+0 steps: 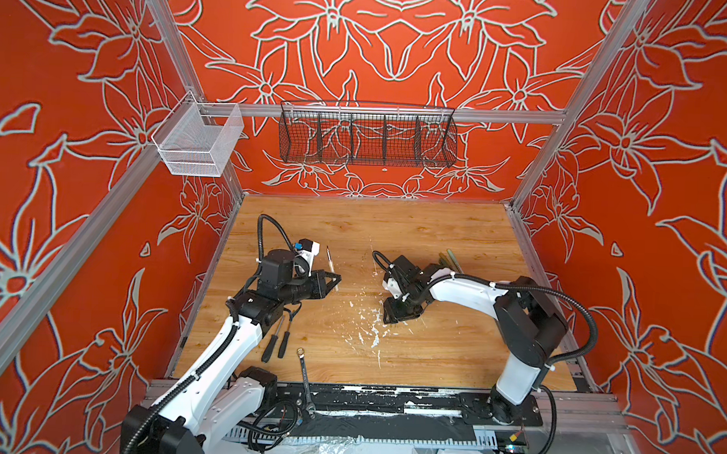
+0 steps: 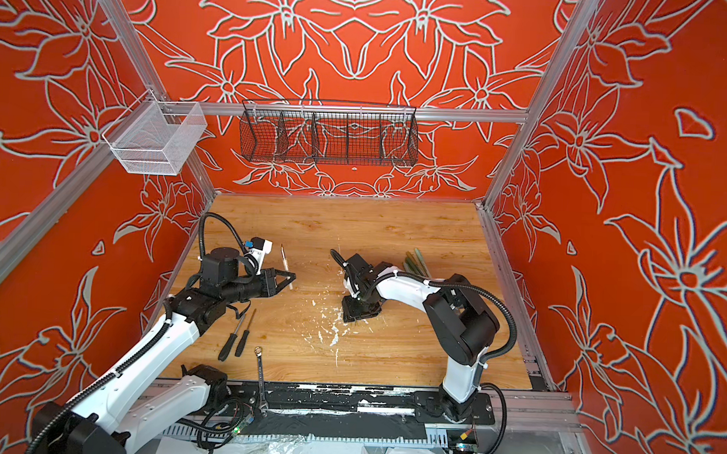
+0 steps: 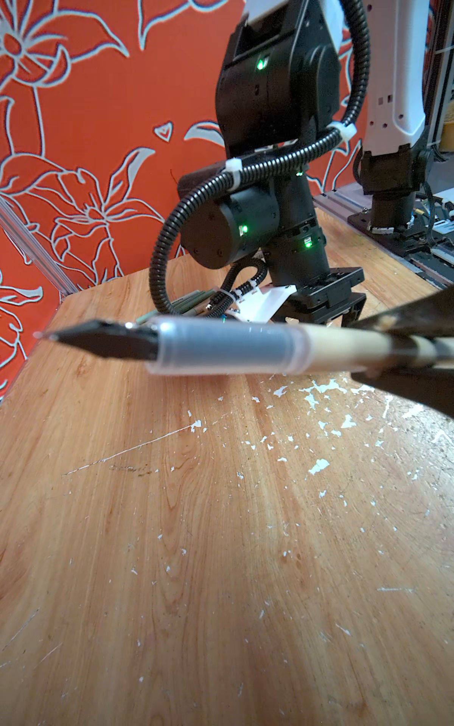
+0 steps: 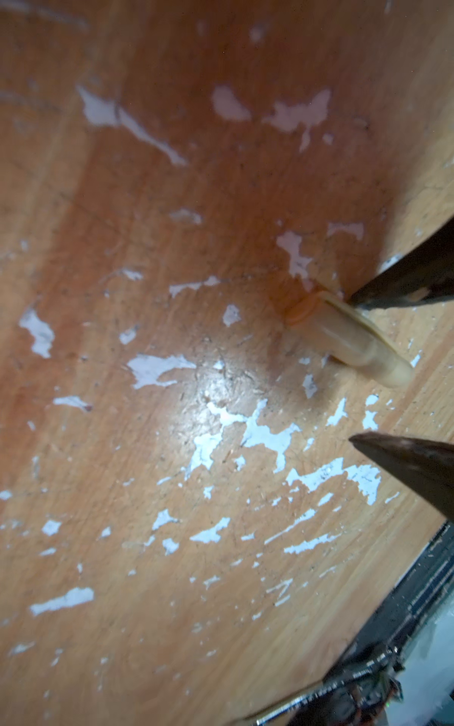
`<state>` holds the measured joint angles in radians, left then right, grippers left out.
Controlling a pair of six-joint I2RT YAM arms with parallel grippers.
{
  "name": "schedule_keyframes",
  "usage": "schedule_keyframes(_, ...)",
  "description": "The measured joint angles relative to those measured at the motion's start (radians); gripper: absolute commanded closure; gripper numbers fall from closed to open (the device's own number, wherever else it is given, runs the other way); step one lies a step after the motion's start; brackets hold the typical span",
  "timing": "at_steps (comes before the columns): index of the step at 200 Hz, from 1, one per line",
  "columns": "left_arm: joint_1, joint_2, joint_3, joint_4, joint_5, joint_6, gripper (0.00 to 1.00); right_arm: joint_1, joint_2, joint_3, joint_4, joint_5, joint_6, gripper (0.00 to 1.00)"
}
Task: Insert the pens into the pen caps
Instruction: 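Grasp the beige cap upright with the right gripper, then lift the beige cap off the table with the right gripper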
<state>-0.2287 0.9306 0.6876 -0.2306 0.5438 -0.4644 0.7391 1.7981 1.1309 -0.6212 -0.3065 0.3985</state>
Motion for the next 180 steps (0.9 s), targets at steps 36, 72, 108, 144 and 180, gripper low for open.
schedule_keyframes(36,0.002,0.0,0.0,0.0,0.0,0.0,1.0,0.044,0.053,0.087,-0.087,0.134,-0.007,0.58)
schedule_keyframes(72,0.008,0.0,-0.002,0.002,0.0,0.0,1.0,0.09,0.106,0.152,-0.165,0.261,-0.01,0.64)
schedule_keyframes(108,0.011,0.0,-0.007,0.009,0.0,0.0,1.0,0.125,0.127,0.189,-0.23,0.358,-0.01,0.74)
schedule_keyframes(144,0.021,0.0,-0.015,0.012,0.005,-0.001,1.0,0.145,0.151,0.235,-0.282,0.427,-0.009,0.84)
schedule_keyframes(180,0.024,0.0,-0.015,0.015,0.013,-0.002,1.0,0.154,0.164,0.264,-0.313,0.46,-0.017,0.91)
